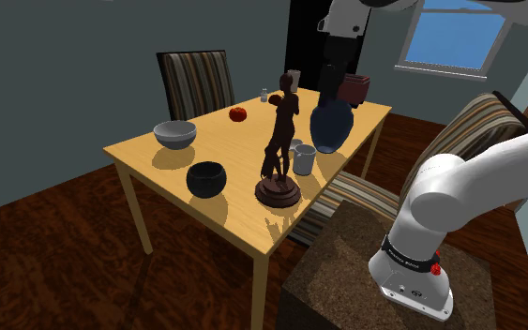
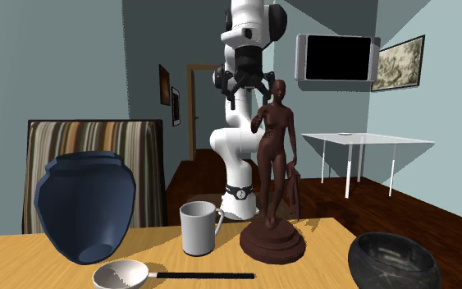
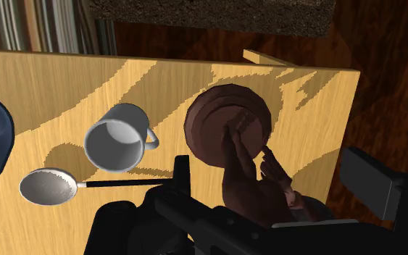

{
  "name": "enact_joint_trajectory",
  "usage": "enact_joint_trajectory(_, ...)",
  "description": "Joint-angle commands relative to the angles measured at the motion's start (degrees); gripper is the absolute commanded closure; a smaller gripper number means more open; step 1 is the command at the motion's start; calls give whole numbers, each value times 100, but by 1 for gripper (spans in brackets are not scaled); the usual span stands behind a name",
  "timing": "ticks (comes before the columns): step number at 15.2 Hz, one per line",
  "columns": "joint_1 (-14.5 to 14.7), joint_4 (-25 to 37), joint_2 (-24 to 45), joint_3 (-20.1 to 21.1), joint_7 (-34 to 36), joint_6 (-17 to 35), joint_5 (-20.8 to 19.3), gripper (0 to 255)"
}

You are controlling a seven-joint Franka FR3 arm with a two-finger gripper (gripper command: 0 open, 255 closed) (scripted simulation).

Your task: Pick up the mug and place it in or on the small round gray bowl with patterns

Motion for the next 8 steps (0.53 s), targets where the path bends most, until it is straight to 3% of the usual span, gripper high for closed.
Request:
enact_joint_trajectory(1, 0, 0, 0, 0, 0, 0, 0, 0)
enact_joint_trajectory(8, -171, -579, 564, -576, -578, 1088, -247, 0)
